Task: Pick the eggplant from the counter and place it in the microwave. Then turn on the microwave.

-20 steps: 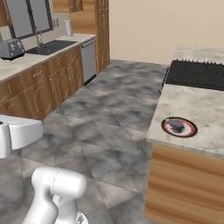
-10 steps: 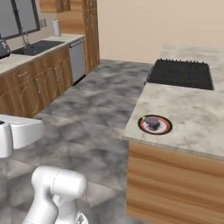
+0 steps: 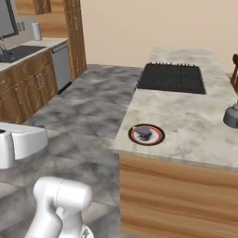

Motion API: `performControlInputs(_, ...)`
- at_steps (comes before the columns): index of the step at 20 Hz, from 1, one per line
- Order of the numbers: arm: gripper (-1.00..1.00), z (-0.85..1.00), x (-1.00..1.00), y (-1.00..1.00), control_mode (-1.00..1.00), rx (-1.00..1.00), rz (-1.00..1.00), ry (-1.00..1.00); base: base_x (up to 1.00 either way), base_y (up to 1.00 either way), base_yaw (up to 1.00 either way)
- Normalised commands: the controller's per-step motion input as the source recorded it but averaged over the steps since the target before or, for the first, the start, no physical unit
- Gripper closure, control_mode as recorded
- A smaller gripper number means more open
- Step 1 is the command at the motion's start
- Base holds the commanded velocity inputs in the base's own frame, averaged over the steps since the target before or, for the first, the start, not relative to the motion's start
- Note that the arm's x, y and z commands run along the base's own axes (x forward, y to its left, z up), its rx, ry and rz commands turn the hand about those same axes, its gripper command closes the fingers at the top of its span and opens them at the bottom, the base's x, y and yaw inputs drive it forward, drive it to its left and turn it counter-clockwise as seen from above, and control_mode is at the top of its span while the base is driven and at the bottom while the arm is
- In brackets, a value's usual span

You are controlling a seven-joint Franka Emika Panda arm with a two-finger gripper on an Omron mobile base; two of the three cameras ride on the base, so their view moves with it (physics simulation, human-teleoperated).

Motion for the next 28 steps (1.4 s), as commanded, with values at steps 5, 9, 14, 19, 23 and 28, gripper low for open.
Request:
performControlInputs(5, -1.00, 0.00, 0.00, 0.00, 1.00, 0.00, 0.00, 0.00, 0.66, -0.25, -0.03)
performControlInputs(9, -1.00, 0.00, 0.00, 0.00, 1.00, 0.00, 0.00, 0.00, 0.39, -0.24, -0.01)
performControlInputs(14, -1.00, 0.00, 0.00, 0.00, 1.00, 0.00, 0.00, 0.00, 0.19, -0.19, -0.06)
performControlInputs(19, -1.00, 0.00, 0.00, 0.00, 1.00, 0.00, 0.00, 0.00, 0.41, -0.17, -0.05)
performControlInputs(23, -1.00, 0.00, 0.00, 0.00, 1.00, 0.00, 0.00, 0.00, 0.50, -0.19, -0.01)
performControlInputs(28, -1.00, 0.00, 0.00, 0.00, 1.00, 0.00, 0.00, 0.00, 0.29, -0.11, 0.00)
